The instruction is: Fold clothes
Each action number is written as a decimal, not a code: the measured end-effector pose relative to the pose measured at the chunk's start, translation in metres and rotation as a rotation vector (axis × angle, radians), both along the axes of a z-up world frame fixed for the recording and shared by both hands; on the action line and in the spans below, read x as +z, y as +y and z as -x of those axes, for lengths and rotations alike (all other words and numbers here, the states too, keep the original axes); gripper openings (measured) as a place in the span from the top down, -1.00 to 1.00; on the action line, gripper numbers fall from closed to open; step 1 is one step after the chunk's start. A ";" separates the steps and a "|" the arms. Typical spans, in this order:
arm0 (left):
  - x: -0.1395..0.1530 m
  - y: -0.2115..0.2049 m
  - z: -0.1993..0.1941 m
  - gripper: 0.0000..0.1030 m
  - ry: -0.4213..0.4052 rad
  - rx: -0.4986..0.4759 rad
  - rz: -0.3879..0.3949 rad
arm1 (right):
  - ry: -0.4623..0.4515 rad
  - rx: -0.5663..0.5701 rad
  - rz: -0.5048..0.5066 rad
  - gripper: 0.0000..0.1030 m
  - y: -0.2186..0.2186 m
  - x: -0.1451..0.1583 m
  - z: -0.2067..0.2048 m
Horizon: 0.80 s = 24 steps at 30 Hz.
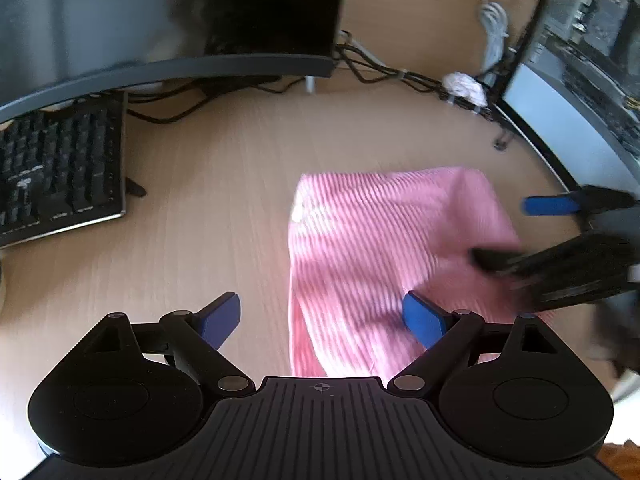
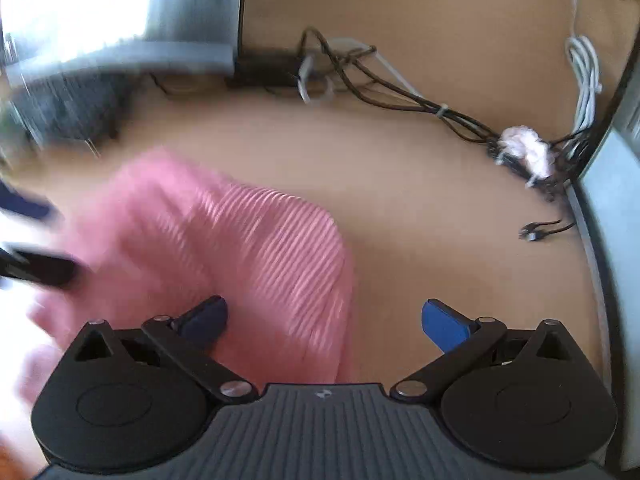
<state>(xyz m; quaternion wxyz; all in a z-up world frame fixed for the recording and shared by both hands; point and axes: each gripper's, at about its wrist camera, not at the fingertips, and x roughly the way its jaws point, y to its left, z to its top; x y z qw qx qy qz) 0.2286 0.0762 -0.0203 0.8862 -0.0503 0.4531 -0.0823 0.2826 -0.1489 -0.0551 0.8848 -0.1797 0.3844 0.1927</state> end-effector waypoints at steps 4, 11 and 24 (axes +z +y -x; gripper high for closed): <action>0.009 0.010 0.012 -0.82 -0.016 -0.015 0.089 | 0.005 -0.057 0.018 -1.00 -0.018 -0.002 -0.004; -0.011 0.012 -0.001 -0.70 0.061 0.045 0.080 | -0.012 -0.055 -0.150 -1.00 -0.030 0.034 -0.002; -0.014 -0.005 -0.001 -0.77 0.039 -0.025 -0.018 | 0.022 -0.049 -0.063 -1.00 0.022 0.018 -0.040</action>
